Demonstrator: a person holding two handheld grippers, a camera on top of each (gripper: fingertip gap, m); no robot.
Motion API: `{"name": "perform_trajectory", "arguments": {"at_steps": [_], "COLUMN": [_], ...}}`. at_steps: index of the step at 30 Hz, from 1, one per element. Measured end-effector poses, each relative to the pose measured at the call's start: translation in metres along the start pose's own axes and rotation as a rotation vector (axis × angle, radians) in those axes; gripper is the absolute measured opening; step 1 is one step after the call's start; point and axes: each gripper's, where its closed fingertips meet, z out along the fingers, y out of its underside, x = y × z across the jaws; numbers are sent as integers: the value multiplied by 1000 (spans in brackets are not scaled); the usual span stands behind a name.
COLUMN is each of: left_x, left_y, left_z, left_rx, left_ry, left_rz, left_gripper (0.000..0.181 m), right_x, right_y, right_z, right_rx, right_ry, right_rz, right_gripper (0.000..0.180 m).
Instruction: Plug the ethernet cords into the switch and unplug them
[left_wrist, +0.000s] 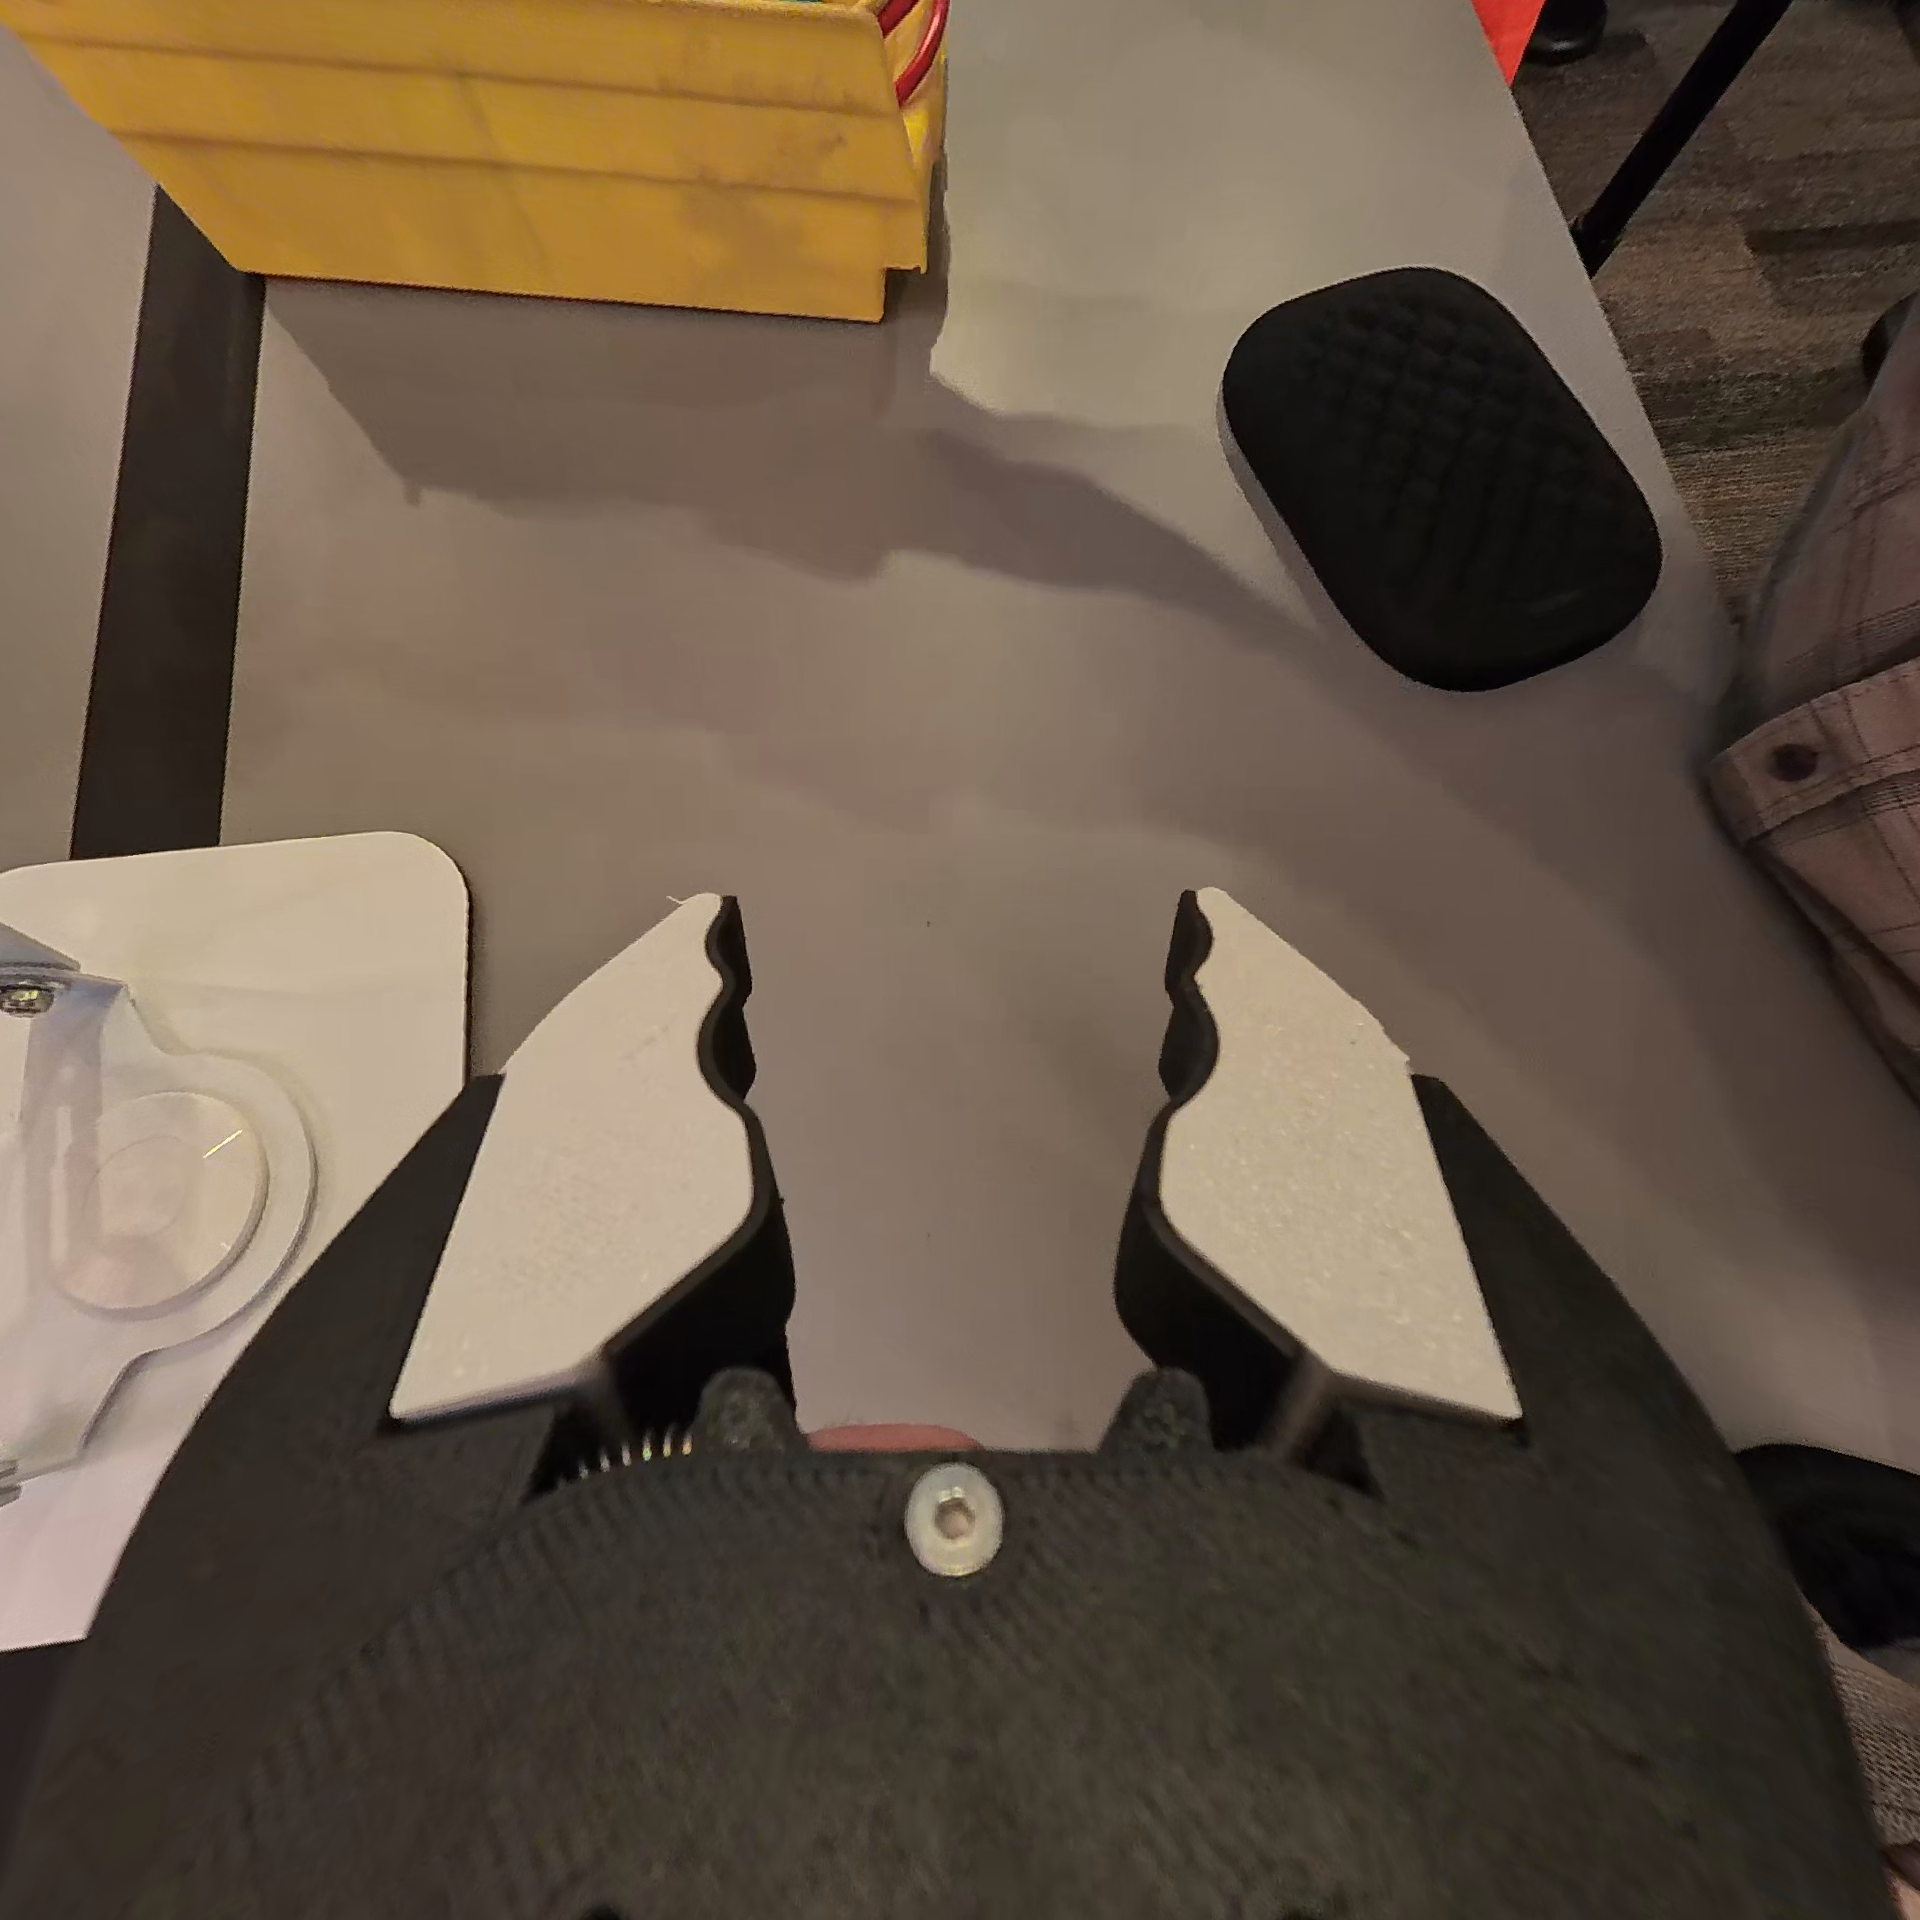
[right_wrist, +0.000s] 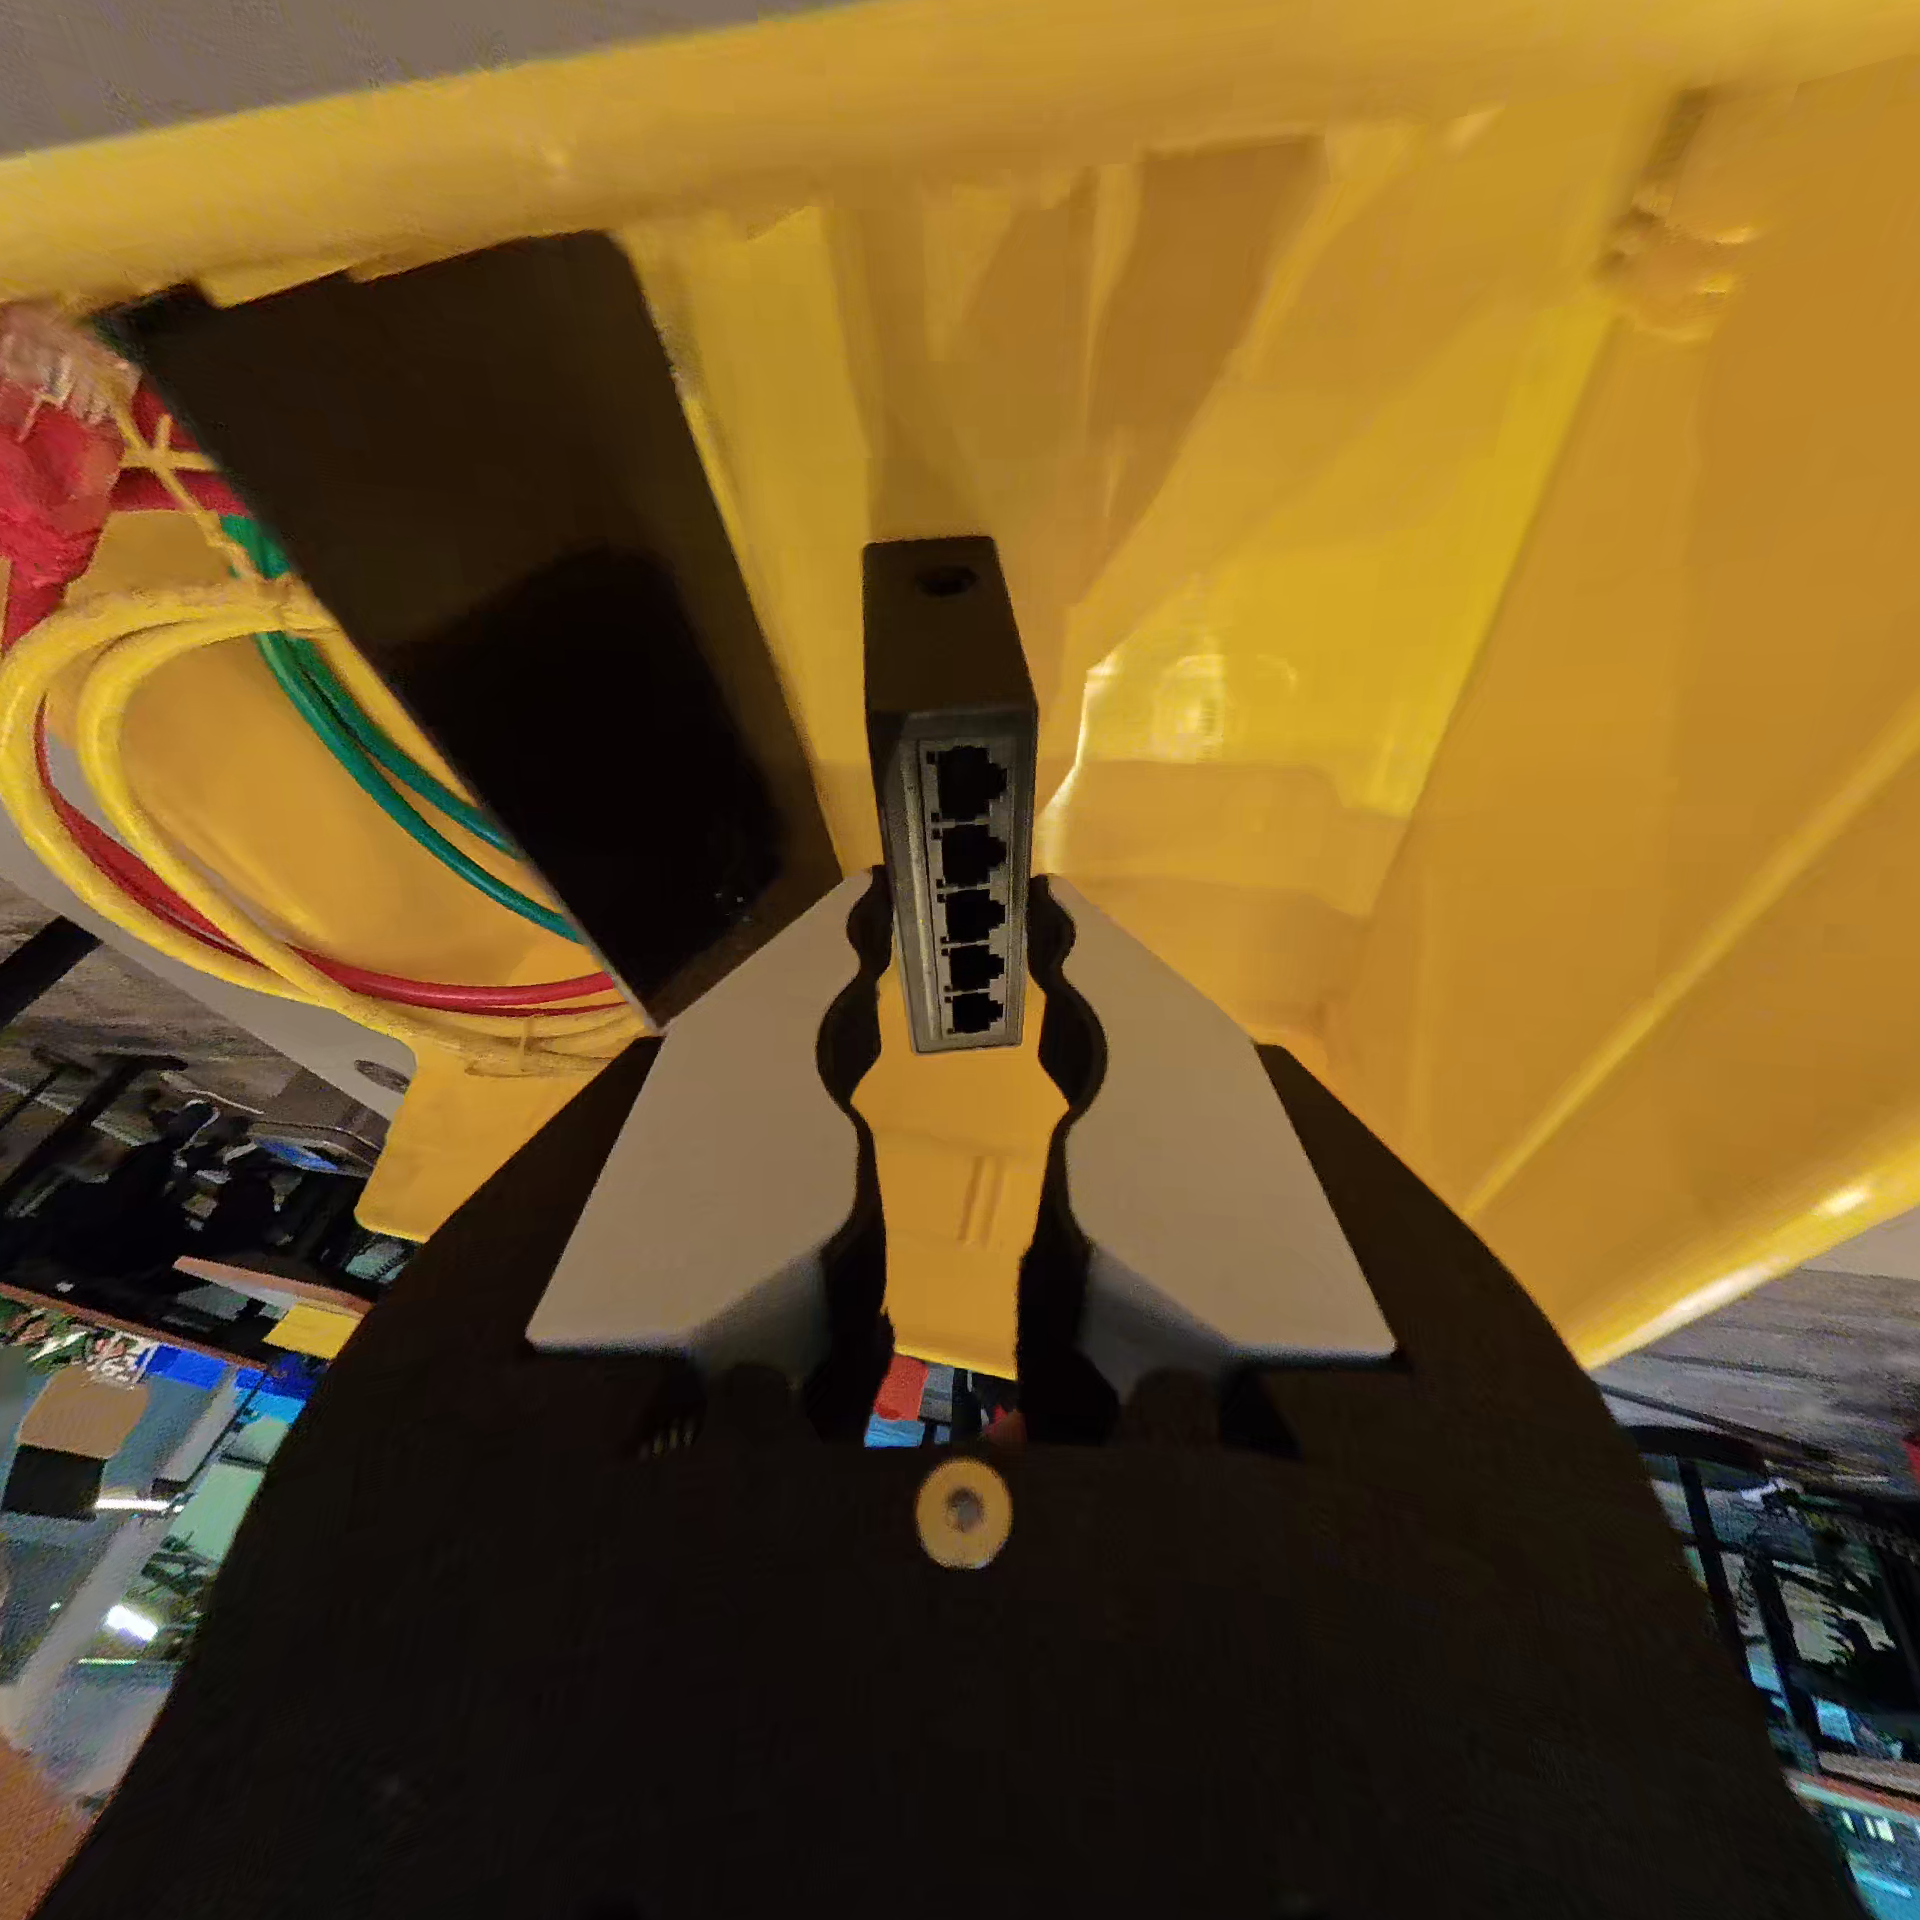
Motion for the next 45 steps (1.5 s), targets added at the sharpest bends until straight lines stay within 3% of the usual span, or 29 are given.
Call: {"name": "perform_trajectory", "arguments": {"at_steps": [5,19,23,26,28,32,35,37,39,45], "left_x": [-2,-2,-6,-13,-30,-43,-61,-69,-70,-39], "left_y": [4,10,8,2,-13,-51,-59,-51,-40,59], "left_z": [3,12,9,1,-13,-46,-65,-84,-116,-236], "left_rx": [-8,-28,-18,11,73,256,217,136,102,107], "left_ry": [11,32,13,-42,-162,-292,-457,-556,-669,-926], "left_rz": [-12,-24,-22,-13,-15,-20,-26,-53,-83,-348], "left_gripper": [77,78,78,79,79,83,96,115,115,110], "right_x": [23,29,36,32,24,-12,-40,-56,-66,-92], "right_y": [-6,-7,-8,-8,-8,10,37,53,69,104], "right_z": [9,23,4,-32,-67,-126,-139,-132,-120,-72], "right_rx": [-25,0,73,211,333,534,636,700,777,963], "right_ry": [57,104,209,333,475,731,811,807,796,723], "right_rz": [15,24,59,112,167,272,399,482,566,774], "right_gripper": [46,57,67,75,117,132,126,122,121,117]}}
